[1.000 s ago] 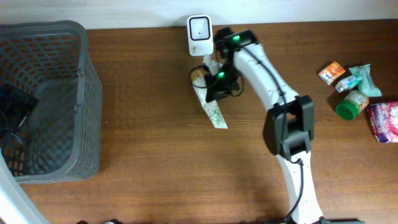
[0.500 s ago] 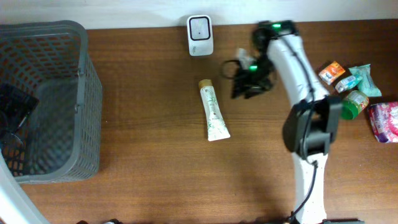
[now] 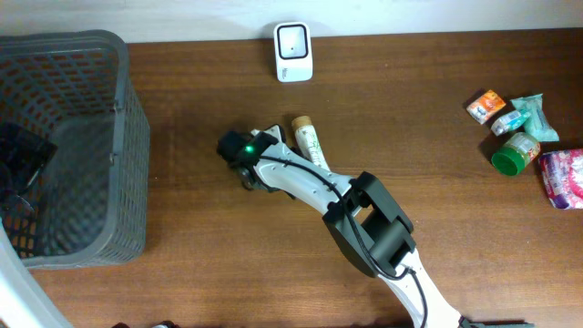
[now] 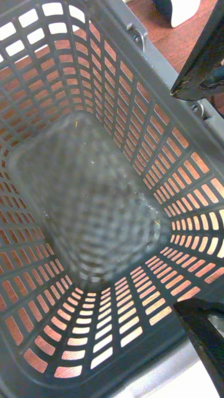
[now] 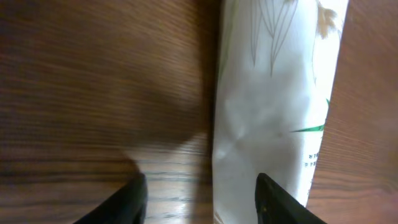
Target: Scan the item barcode
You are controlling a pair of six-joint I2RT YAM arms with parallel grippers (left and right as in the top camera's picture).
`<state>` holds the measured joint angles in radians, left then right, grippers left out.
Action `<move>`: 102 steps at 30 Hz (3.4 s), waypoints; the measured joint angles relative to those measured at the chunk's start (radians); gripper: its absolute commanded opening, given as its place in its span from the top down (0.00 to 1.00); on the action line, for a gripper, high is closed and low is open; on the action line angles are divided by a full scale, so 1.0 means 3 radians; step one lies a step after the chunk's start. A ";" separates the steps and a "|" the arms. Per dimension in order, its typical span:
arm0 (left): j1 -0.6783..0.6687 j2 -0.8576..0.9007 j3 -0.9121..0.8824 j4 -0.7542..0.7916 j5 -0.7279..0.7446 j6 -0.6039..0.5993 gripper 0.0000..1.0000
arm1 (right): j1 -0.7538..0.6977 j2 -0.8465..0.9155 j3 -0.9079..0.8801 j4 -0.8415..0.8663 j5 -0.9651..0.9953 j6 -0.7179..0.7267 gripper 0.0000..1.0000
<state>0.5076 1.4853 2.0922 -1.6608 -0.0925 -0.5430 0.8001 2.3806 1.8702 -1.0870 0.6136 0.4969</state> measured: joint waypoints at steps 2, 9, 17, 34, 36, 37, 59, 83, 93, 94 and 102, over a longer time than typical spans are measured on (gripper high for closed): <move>0.0000 0.0000 0.0000 0.0000 -0.0001 0.0000 0.01 | 0.0000 -0.0003 -0.0100 0.0089 0.0277 -0.0006 0.45; 0.0000 0.0000 0.0000 -0.0001 0.0000 0.0000 0.01 | -0.0135 -0.0003 -0.0174 0.0067 0.0827 -0.0352 0.32; 0.0000 0.0000 0.0000 0.0000 -0.0001 0.0000 0.01 | -0.0544 -0.0029 -0.0270 0.0319 0.0474 -0.0679 0.96; 0.0000 0.0000 0.0000 -0.0001 -0.0001 0.0000 0.01 | -0.2613 0.0005 -0.0159 -0.0660 -0.4494 -0.1980 0.65; 0.0000 0.0000 0.0000 0.0001 0.0000 0.0000 0.01 | -0.2909 0.0014 0.0060 -0.0977 -0.4102 -0.1905 0.55; 0.0000 0.0000 0.0000 0.0000 0.0001 0.0000 0.01 | -0.2956 0.0028 0.0350 -0.1320 -0.4014 -0.1934 0.48; 0.0000 0.0000 0.0000 0.0000 -0.0001 0.0000 0.01 | -0.2449 -0.0084 -0.0308 -0.0697 -0.4425 -0.2394 0.96; 0.0000 0.0000 0.0000 0.0000 -0.0001 0.0000 0.01 | -0.1932 -0.1076 -0.0198 -0.1160 -0.6353 -0.4362 0.96; 0.0000 0.0000 0.0000 -0.0001 0.0000 0.0000 0.01 | -0.1925 -0.1063 -0.0181 -0.0206 -0.4849 -0.3062 0.96; 0.0000 0.0000 0.0000 -0.0003 -0.0001 0.0000 0.01 | -0.1925 -0.1055 -0.0181 -0.0168 -0.4378 -0.2736 0.96; 0.0000 0.0000 0.0000 0.0003 -0.0001 0.0000 0.01 | -0.1754 -0.0965 -0.0603 0.0128 -0.0951 -0.0916 0.96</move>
<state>0.5076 1.4853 2.0922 -1.6600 -0.0929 -0.5430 0.2741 2.0911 1.6894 -1.0485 0.3283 0.2222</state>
